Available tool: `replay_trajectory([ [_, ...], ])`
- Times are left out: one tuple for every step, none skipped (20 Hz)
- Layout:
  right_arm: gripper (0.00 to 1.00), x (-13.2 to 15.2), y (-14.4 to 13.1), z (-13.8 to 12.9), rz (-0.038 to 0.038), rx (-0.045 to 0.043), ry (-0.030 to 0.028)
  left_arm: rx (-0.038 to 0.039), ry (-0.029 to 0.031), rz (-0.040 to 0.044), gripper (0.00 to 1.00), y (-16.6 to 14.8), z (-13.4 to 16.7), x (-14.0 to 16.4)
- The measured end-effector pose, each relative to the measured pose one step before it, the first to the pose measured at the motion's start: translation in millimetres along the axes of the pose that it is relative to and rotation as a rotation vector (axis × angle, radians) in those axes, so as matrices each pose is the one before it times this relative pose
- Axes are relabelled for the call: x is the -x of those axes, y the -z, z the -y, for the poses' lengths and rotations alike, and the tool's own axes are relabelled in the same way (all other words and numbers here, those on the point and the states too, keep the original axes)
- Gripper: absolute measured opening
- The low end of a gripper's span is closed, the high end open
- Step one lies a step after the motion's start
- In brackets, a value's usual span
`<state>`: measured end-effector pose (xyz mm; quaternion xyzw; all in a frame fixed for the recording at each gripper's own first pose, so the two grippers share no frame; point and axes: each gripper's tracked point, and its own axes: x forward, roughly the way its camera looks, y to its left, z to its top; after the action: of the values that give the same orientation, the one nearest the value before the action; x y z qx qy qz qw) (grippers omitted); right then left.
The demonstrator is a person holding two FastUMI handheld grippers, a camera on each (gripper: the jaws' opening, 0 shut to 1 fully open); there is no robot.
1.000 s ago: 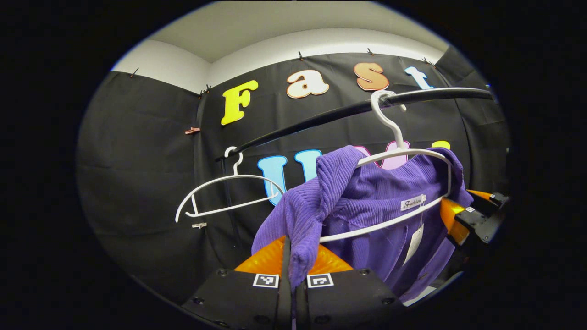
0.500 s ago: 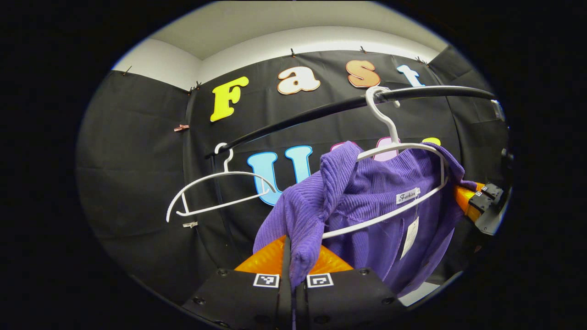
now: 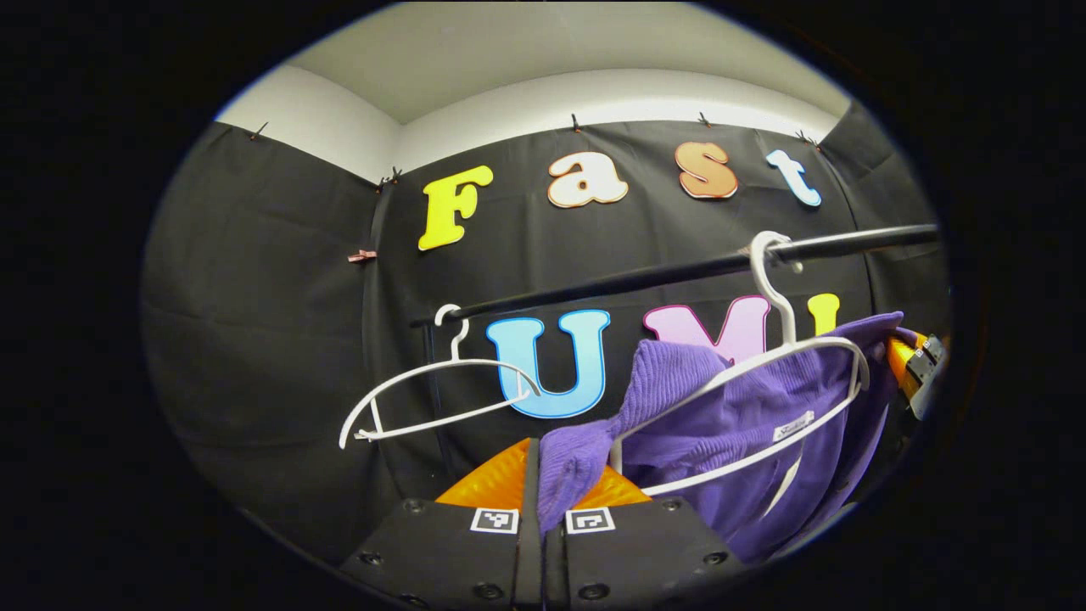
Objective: Grasp the clothes on the hanger with both hands and then place them into the laundry hamper below.
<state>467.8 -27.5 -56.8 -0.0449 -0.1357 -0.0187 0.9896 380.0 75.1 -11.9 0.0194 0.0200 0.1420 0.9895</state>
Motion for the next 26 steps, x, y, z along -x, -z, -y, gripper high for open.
replay_trajectory([
  [0.05, -5.44, 7.92, -2.17, -0.01403, -0.00389, 0.00682, 0.00714, 0.00450, -0.01447, 0.07, 3.38, -1.28, -6.09],
  [0.05, -4.54, 11.85, -3.19, -0.02599, 0.00040, 0.00130, -0.00165, -0.00062, -0.01709, 0.06, 4.87, -2.19, -4.54],
  [0.05, -4.55, 15.29, -2.33, -0.03091, 0.00079, -0.00232, -0.00020, 0.00402, -0.02057, 0.06, 7.61, -1.08, -3.49],
  [0.05, -3.15, 16.05, -2.33, -0.03336, -0.00532, -0.00423, 0.00389, 0.00489, -0.01936, 0.06, 5.69, -0.59, -2.39],
  [0.04, -2.82, 16.54, -0.71, -0.03422, -0.00104, -0.00248, 0.01318, 0.00904, -0.00831, 0.06, 4.50, 0.86, -1.28],
  [0.05, -1.12, 14.09, 0.12, -0.02975, -0.00226, -0.00646, 0.00762, 0.00479, -0.00859, 0.06, 4.04, 0.86, 0.51],
  [0.05, 3.29, 14.75, -2.09, -0.03350, -0.00997, -0.01104, -0.00213, -0.00022, -0.01660, 0.06, 7.68, -1.32, 0.61],
  [0.05, 4.00, 17.73, -5.46, -0.03172, -0.00574, -0.01059, 0.00094, -0.00377, -0.02202, 0.06, 11.36, -3.23, -0.04],
  [0.05, 5.87, 7.36, -7.43, -0.00941, -0.00333, -0.01295, 0.00051, -0.00669, -0.00986, 0.06, 4.79, -3.98, 2.37],
  [0.05, 5.55, 2.78, -3.71, 0.00058, 0.00326, -0.01087, -0.00831, -0.01536, 0.00295, 0.06, 4.73, -5.35, 0.48],
  [0.05, 5.25, 2.54, -4.24, -0.00629, 0.00037, -0.01855, -0.00910, -0.01010, -0.00565, 0.06, 5.79, -6.19, 1.75],
  [0.05, 7.07, 7.05, -8.35, -0.02364, -0.01243, -0.02457, -0.00031, -0.00701, -0.02104, 0.06, 9.97, -5.78, -1.36],
  [0.05, 8.20, 8.79, -11.12, -0.02042, -0.01431, -0.02606, 0.00617, -0.00215, -0.02656, 0.06, 12.75, -3.77, -0.41],
  [0.05, 8.79, 8.05, -8.39, -0.01998, 0.00076, -0.01911, 0.00633, -0.00724, -0.02727, 0.06, 13.39, -5.05, 3.13],
  [0.05, 7.17, 3.23, -7.17, -0.00729, 0.01545, -0.01968, -0.00350, -0.00848, -0.01561, 0.06, 9.69, -5.61, 2.63],
  [0.05, 10.55, 0.36, -9.17, -0.00096, 0.00994, -0.02413, -0.00688, -0.00282, -0.00794, 0.06, 7.21, -3.33, 2.90],
  [0.05, 10.37, 1.03, -12.72, -0.00349, 0.00441, -0.03247, -0.00264, 0.01109, -0.00822, 0.06, 7.58, 0.49, 4.87],
  [0.05, 9.74, -0.04, -12.40, -0.00503, 0.00292, -0.03500, 0.00443, 0.02610, -0.00976, 0.06, 6.82, 4.42, 4.95],
  [0.05, 9.14, -0.50, -12.99, -0.00685, -0.00276, -0.03936, 0.00011, 0.02736, -0.00585, 0.06, 6.38, 6.11, 6.69],
  [0.05, 9.39, -2.21, -12.36, -0.00408, -0.00414, -0.03469, -0.00412, 0.02704, -0.00425, 0.06, 4.82, 5.84, 7.56],
  [0.05, 7.93, -1.90, -11.55, -0.00674, -0.00643, -0.03316, -0.00495, 0.02720, -0.00353, 0.06, 2.84, 7.23, 5.27],
  [0.05, 6.79, -2.77, -10.42, -0.00390, -0.01338, -0.02635, -0.00320, 0.03281, -0.00425, 0.06, 1.34, 8.88, 3.32],
  [0.05, 5.37, -2.09, -10.99, -0.01167, -0.01748, -0.02575, 0.00147, 0.03414, -0.00486, 0.06, 0.89, 10.89, 3.15],
  [0.05, 4.47, -3.47, -6.76, -0.00373, -0.01665, -0.01907, 0.00555, 0.03708, -0.00279, 0.06, -0.68, 12.44, 2.88],
  [0.05, 3.39, -4.38, -9.81, -0.00696, -0.01488, -0.02029, 0.00564, 0.03775, 0.00126, 0.06, -0.57, 13.36, 4.04],
  [0.05, 2.54, -3.97, -7.75, -0.00693, -0.01290, -0.02064, 0.00527, 0.03374, 0.00115, 0.06, -3.42, 13.34, 1.90],
])
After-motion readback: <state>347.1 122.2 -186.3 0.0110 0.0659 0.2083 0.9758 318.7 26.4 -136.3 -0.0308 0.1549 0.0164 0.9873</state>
